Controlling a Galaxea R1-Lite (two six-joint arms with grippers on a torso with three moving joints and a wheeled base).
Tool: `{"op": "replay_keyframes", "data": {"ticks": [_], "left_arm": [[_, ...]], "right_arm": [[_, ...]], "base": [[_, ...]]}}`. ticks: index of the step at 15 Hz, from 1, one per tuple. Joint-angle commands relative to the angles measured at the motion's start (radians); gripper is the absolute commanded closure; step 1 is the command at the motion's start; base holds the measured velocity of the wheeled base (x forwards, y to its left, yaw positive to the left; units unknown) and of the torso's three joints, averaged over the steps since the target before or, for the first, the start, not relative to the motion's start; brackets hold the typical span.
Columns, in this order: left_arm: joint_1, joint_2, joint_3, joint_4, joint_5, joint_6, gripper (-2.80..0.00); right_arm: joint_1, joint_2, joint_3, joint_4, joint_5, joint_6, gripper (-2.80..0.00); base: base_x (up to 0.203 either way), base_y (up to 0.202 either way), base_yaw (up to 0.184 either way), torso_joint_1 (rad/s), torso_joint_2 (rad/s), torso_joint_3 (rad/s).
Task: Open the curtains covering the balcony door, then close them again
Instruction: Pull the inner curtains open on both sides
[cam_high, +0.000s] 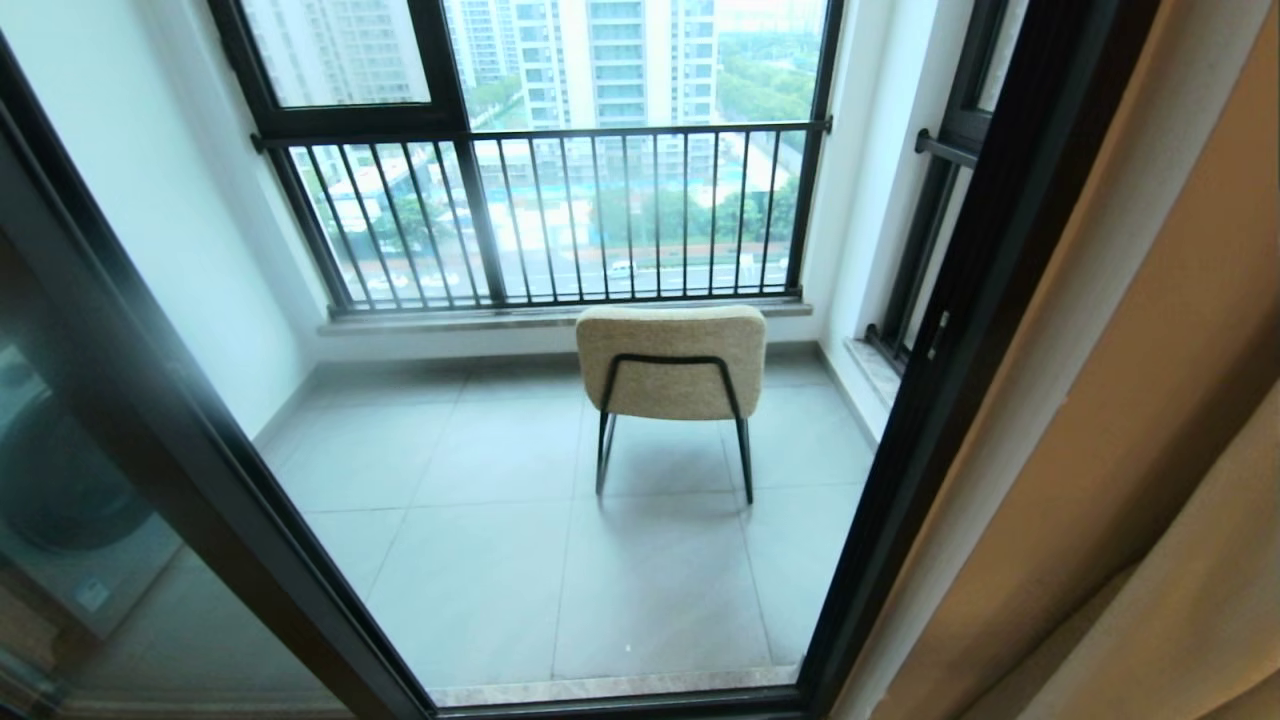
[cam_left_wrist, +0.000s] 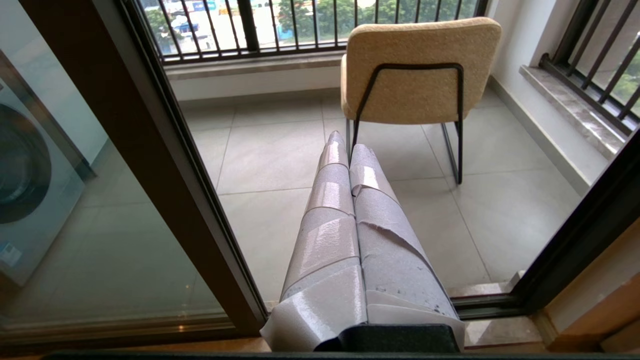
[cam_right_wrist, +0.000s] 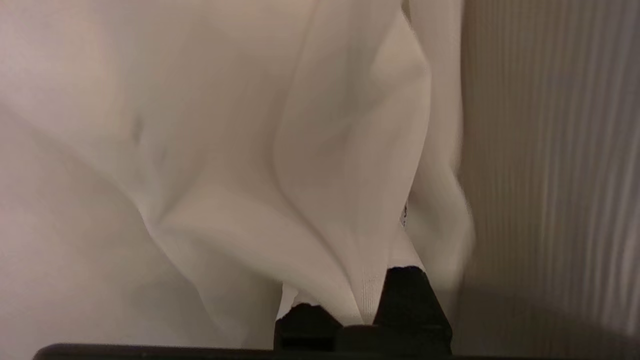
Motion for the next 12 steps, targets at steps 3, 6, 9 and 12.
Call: {"op": "replay_keyframes", "data": {"ticks": [3,6,9,12], "left_arm": [[0.001,0.0,0.0,0.0,0.0,0.0,0.0],[0.001,0.0,0.0,0.0,0.0,0.0,0.0],[0.001,0.0,0.0,0.0,0.0,0.0,0.0],[0.001,0.0,0.0,0.0,0.0,0.0,0.0]], "right_arm": [[-0.052,0.126,0.006,-0.052,0.0,-0.006,0.0],[-0.057,0.159,0.014,-0.101,0.004,-0.023,0.0],[-0.052,0.152,0.014,-0.105,0.007,-0.029,0.0],[-0.04,0.095,0.031,-0.106,0.113,-0.032,0.0]], "base": [[0.0,0.0,0.0,0.0,0.0,0.0],[0.0,0.0,0.0,0.0,0.0,0.0],[0.0,0.0,0.0,0.0,0.0,0.0],[0.0,0.0,0.0,0.0,0.0,0.0]]}}
